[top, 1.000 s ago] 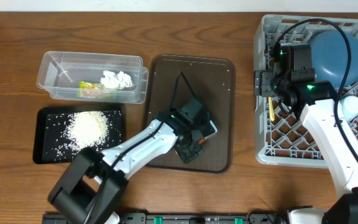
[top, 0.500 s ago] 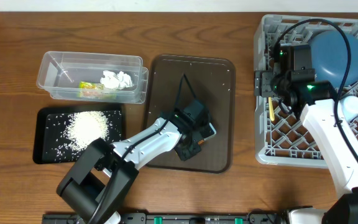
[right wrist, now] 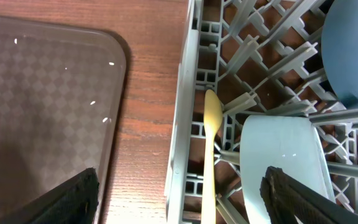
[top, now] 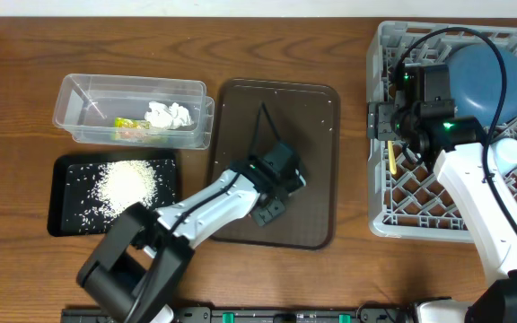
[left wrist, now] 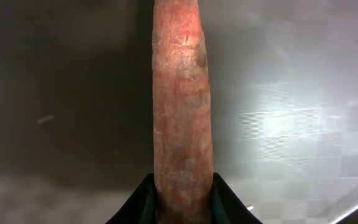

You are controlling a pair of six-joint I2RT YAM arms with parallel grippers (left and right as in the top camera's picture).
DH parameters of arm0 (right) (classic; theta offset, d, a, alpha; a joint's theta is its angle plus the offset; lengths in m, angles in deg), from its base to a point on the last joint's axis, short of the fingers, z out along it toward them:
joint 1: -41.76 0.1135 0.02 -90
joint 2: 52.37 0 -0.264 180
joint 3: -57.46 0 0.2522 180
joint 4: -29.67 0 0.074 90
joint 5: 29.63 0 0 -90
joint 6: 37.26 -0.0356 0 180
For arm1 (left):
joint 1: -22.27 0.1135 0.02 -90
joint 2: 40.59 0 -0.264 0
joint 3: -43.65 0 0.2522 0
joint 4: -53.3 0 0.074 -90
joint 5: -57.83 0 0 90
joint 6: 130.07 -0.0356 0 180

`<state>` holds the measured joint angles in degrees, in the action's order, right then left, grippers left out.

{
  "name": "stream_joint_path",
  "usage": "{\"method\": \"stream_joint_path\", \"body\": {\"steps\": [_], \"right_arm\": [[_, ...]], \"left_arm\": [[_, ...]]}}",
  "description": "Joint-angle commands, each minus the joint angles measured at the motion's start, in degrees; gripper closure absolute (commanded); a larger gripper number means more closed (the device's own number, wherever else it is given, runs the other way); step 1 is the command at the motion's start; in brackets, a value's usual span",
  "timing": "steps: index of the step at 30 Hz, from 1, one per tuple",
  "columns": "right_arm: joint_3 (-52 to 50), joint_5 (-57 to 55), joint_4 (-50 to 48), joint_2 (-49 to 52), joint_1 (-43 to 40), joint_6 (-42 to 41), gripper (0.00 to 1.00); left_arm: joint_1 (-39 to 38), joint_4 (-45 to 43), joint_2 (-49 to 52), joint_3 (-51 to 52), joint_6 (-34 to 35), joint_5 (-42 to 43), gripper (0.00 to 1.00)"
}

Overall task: Sort waste into correct bins and load items into the dishwasher rack
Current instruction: 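Carry the carrot left with the left gripper and lower it onto the black tray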

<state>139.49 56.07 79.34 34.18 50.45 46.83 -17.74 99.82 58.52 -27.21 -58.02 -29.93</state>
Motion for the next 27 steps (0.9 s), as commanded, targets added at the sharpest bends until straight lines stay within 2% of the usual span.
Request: {"method": "stream_joint_path", "body": {"steps": [1, 9, 18, 23, 27], "right_arm": [[1.05, 0.26, 0.13, -0.39, -0.15, -0.9, 0.18], [1.05, 0.24, 0.13, -0.39, -0.15, -0.9, 0.17], [1.05, 0.24, 0.13, -0.39, -0.15, -0.9, 0.17], [1.05, 0.24, 0.13, -0.39, -0.15, -0.87, 0.17], [1.05, 0.24, 0.11, -0.39, -0.15, -0.9, 0.17]], "left_arm": [[3.04, 0.22, -5.4, -0.9, 5.4, -2.99, 0.91], [19.26, 3.21, -14.21, -0.9, 15.91, -2.99, 0.91], [42.69, 8.0, -15.74, -0.83, 34.97, -2.97, 0.94], [53.44, 8.35, -15.74, -0.37, 40.89, -2.97, 0.94], [59.49, 8.33, -15.63, 0.72, 42.56, -2.97, 0.94]]}}
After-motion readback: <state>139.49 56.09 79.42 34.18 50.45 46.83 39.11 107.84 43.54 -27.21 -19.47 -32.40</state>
